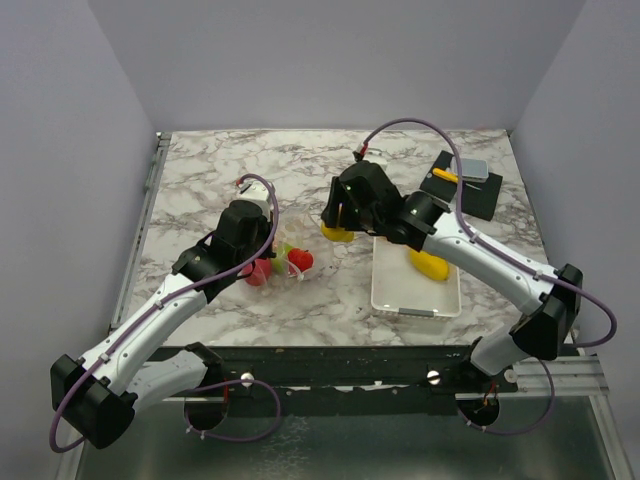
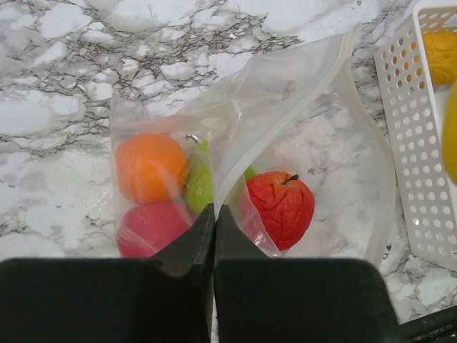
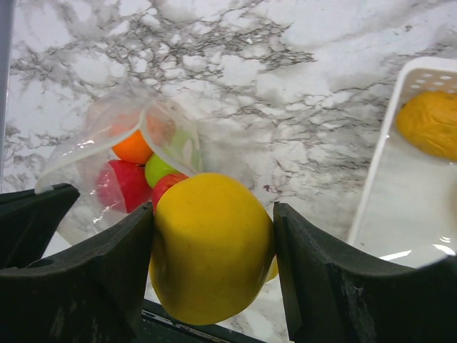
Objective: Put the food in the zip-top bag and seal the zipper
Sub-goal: Place the fake fruit in the zipper food storage bag.
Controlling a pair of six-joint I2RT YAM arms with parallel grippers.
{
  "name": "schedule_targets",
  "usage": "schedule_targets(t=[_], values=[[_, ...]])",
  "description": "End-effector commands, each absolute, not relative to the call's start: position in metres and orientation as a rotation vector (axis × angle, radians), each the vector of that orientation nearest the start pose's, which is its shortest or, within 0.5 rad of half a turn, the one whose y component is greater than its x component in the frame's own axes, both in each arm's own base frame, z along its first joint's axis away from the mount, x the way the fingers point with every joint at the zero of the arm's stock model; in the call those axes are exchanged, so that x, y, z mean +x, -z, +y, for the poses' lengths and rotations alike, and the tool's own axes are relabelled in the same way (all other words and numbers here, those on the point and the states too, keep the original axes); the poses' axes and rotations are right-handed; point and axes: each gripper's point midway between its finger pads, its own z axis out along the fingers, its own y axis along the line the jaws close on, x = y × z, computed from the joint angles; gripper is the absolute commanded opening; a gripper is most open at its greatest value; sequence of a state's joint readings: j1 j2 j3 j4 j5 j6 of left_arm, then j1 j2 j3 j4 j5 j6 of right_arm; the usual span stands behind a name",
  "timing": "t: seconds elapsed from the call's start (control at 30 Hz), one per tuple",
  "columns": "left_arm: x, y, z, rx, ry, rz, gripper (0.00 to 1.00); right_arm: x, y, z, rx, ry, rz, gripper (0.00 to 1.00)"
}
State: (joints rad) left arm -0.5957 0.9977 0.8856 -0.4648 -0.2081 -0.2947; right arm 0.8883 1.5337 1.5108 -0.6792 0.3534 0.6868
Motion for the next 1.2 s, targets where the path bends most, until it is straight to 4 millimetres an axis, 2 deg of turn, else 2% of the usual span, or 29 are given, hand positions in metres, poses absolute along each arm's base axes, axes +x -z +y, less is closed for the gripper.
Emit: schedule_targets(t=[0.0,0.23,0.5,0.6,0.73,0.87,1.03,1.17], values=[[0.272,-0.197,-0.152,0.203,0.291,2.139,0.00,0.299,-0.254,0.339,-0.087,-0.514,2.237,0.31],[0.271,-0.196,-0.153,0.207,0.294,2.140,0.00,0.303,-0.238,0.371,-0.132,-0.515,2.258,0.31],[0.271,-0.196,-0.154,0.209,0.299,2.142,0.00,0.314,-0.215,0.391,-0.157,-0.484,2.282,0.32],[0.271,-0.196,-0.154,0.210,0.301,2.142,0.00,0.317,-0.208,0.396,-0.160,-0.476,2.284,0.39],[0.271,-0.196,-0.154,0.212,0.303,2.143,0.00,0.319,-0.204,0.401,-0.161,-0.476,2.280,0.59],[0.271,-0.196,-0.154,0.212,0.302,2.143,0.00,0.318,-0.204,0.405,-0.163,-0.483,2.277,0.74],[0.271,-0.195,-0.154,0.212,0.300,2.144,0.00,0.315,-0.208,0.406,-0.164,-0.493,2.268,0.82],[0.271,-0.195,-0.154,0.210,0.298,2.145,0.00,0.311,-0.215,0.403,-0.161,-0.506,2.256,0.83]])
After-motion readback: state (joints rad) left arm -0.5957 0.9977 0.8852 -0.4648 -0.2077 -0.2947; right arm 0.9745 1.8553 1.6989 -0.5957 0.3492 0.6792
